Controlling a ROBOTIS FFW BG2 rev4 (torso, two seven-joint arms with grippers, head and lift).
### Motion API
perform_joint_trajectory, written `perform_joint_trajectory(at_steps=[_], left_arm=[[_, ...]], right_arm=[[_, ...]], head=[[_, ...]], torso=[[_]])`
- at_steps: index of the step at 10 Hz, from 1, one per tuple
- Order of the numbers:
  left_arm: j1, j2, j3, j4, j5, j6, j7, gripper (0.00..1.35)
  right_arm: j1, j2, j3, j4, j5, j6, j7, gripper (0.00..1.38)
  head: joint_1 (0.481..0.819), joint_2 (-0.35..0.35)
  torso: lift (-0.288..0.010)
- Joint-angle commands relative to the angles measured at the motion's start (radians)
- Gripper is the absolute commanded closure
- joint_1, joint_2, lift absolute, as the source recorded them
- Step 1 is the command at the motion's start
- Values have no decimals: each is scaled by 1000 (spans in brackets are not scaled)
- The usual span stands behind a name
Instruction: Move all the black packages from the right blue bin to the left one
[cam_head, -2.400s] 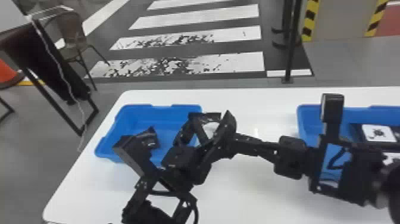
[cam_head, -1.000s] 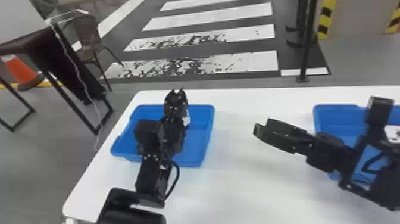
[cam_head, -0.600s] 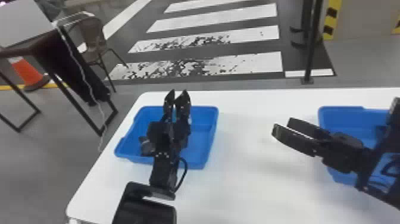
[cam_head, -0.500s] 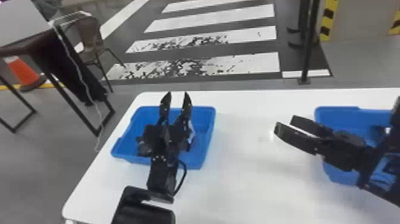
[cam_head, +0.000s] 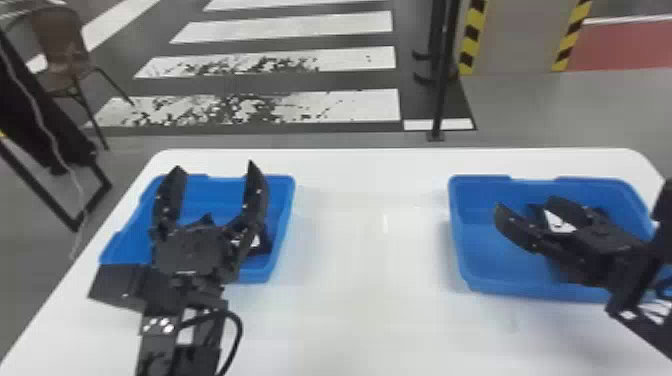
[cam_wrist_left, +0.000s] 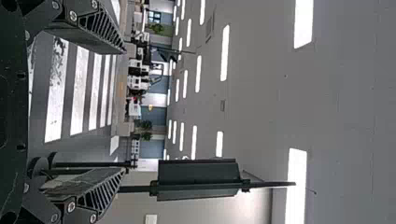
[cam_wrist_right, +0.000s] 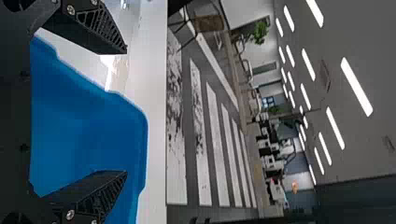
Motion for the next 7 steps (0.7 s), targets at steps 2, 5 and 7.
perform_joint_trajectory(at_steps=[2, 5, 7], left_arm=[[136, -11, -1, -160, 52, 74, -33, 142], [146, -13, -11, -170, 56, 104, -62, 142], [143, -13, -11, -170, 54, 106, -62, 144]], right_arm=[[-18, 10, -117, 0, 133, 151, -20, 102], [-42, 8, -155, -154, 220, 490, -57, 91], [-62, 8, -149, -184, 234, 620, -91, 91]], head=[[695, 7], [695, -87], [695, -110]], torso=[[-183], [-183], [-183]])
